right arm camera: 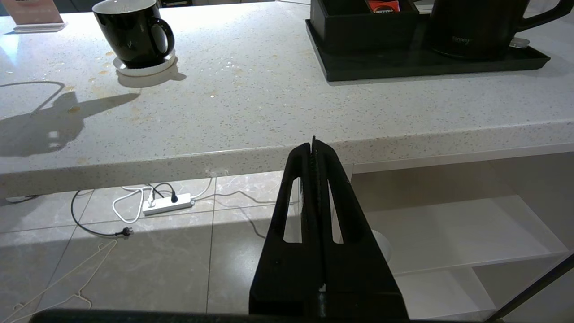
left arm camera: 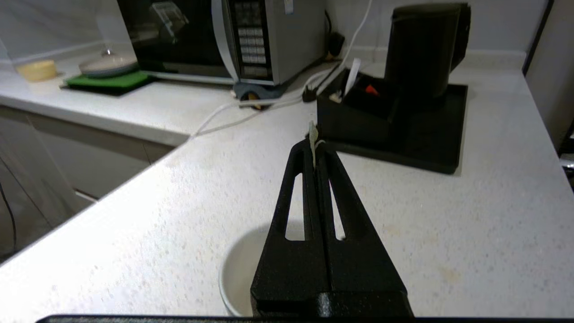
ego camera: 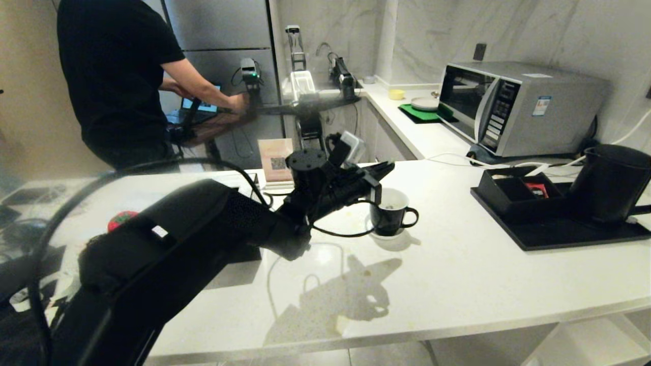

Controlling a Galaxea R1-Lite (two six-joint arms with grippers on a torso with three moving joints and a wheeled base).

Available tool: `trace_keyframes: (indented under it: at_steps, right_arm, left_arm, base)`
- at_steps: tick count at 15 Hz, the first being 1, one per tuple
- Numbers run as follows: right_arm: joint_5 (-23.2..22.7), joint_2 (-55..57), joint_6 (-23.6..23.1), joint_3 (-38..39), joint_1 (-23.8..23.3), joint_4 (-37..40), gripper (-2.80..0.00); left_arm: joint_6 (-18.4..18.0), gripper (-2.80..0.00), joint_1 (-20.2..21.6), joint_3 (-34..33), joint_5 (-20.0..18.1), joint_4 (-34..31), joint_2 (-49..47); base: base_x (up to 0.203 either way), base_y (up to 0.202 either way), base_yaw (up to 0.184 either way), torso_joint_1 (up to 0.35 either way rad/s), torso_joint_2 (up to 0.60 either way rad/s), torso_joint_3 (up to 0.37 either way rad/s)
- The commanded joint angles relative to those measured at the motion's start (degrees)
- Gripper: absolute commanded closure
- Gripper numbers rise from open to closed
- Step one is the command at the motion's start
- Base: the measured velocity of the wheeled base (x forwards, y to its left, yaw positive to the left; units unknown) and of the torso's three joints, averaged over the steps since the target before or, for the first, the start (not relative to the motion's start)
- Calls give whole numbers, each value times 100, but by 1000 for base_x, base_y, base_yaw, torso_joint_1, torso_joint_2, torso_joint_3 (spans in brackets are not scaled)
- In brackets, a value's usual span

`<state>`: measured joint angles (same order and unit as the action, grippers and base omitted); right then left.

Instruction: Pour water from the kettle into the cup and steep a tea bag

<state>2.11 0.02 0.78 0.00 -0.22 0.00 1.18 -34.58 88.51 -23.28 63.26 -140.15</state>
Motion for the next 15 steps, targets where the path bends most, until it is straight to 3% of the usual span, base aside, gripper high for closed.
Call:
trace_keyframes:
  at_steps: [1,15]
  right_arm:
    - [0,-2,1,0,-4,0,0]
    - [0,-2,1,0,-4,0,0]
  left_arm:
    - [5,0,-4,-79,-1,46,-215]
    - [8,0,11,-19,8,3,37]
  base:
    - [0,0,0,0,0,0]
    - [0,0,0,0,0,0]
